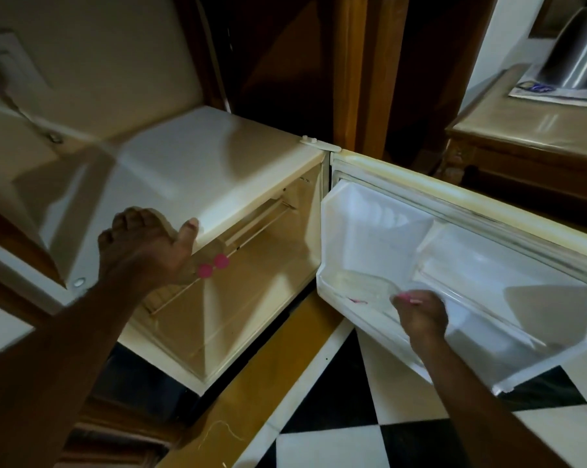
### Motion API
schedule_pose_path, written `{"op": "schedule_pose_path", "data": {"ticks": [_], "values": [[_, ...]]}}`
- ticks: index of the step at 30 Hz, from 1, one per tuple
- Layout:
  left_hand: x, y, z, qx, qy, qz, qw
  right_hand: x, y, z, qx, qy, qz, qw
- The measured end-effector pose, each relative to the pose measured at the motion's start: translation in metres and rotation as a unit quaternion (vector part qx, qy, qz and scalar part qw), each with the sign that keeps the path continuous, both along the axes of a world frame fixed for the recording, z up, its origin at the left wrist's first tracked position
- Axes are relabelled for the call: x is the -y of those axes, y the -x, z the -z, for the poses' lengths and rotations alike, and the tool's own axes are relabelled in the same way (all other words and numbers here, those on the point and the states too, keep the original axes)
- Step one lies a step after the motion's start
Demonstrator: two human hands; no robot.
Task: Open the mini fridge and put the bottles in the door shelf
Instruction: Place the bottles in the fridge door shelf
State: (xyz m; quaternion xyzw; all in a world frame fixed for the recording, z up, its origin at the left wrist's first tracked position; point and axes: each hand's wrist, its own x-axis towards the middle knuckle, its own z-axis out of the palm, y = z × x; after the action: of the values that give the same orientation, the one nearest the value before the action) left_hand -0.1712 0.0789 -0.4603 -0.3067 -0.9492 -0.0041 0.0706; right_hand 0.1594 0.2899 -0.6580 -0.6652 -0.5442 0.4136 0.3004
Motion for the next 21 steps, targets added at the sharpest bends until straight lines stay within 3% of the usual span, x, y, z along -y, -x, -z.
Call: {"op": "schedule_pose_path", "data": {"ticks": [3, 6, 9, 12, 15, 17, 19, 21], "values": [[0.000, -0.001, 0.000, 0.008, -0.006, -0.004, 1.000, 0.008, 0.049, -0.025, -0.066, -0.131, 0.007, 0.989], [0.001, -0.001, -0.002, 0.016, -0.007, -0.008, 1.000, 0.000, 0.090, -0.044, -0.026, -0.219, -0.082, 0.972], [0.001, -0.001, -0.002, 0.018, -0.003, -0.009, 1.000, -0.014, 0.107, -0.049, 0.025, -0.253, -0.122, 0.959], [0.000, 0.000, -0.002, 0.015, 0.001, -0.008, 1.000, -0.013, 0.111, -0.050, 0.050, -0.239, -0.095, 0.965], [-0.001, 0.000, -0.001, 0.016, 0.001, -0.008, 1.000, 0.016, 0.113, -0.047, 0.011, -0.299, -0.005, 0.954], [-0.001, 0.001, 0.000, 0.017, 0.001, -0.008, 1.000, 0.051, 0.135, -0.046, -0.027, -0.358, -0.051, 0.932], [0.000, 0.002, 0.000, 0.016, 0.002, -0.007, 1.000, 0.079, 0.171, -0.049, -0.071, -0.305, -0.169, 0.934], [0.000, 0.004, 0.000, 0.013, 0.006, -0.007, 1.000, 0.096, 0.216, -0.058, -0.123, -0.150, -0.247, 0.950]]}}
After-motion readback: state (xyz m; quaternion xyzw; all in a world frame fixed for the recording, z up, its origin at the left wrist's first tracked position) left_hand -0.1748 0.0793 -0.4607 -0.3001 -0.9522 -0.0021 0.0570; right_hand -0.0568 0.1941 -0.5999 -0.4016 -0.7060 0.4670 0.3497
